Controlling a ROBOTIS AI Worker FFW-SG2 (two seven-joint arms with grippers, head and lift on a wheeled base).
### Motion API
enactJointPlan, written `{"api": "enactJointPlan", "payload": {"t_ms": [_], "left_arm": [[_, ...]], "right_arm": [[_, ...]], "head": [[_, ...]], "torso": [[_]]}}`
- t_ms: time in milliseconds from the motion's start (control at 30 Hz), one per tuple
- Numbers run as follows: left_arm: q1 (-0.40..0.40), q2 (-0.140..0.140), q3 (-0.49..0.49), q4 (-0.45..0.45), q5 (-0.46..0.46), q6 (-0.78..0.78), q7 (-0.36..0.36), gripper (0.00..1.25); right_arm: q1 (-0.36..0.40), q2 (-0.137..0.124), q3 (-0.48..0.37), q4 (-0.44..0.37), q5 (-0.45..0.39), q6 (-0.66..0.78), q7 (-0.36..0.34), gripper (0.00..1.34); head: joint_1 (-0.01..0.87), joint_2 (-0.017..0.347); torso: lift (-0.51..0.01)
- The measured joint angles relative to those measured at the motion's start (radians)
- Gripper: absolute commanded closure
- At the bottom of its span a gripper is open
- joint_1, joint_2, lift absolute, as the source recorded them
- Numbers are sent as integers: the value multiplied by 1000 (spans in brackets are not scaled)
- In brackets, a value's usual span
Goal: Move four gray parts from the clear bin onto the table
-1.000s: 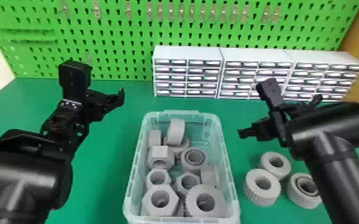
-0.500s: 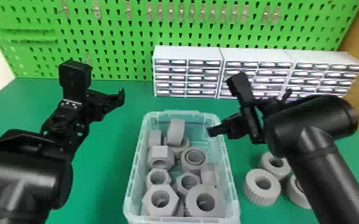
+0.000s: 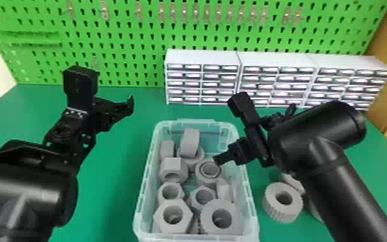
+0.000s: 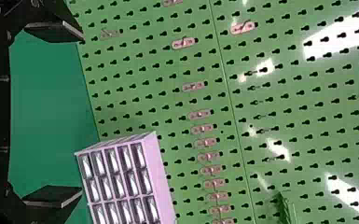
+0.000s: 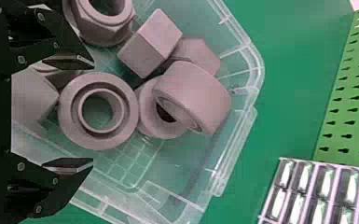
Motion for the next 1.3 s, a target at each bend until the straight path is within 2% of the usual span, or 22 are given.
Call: {"api": "enactJointPlan", "payload": {"t_ms": [1000,1300], "left_arm": [[-5,0,-5,0,0,3,-2,124],[-10,1,-8,0,-3,3,-2,124]], "right_arm": [[0,0,-4,5,3,3,-6,516],[3,-4,-14,48,-82,-98,-7,516]], "head": [[686,26],[686,26]], "torso": [[-50],[-50]]}}
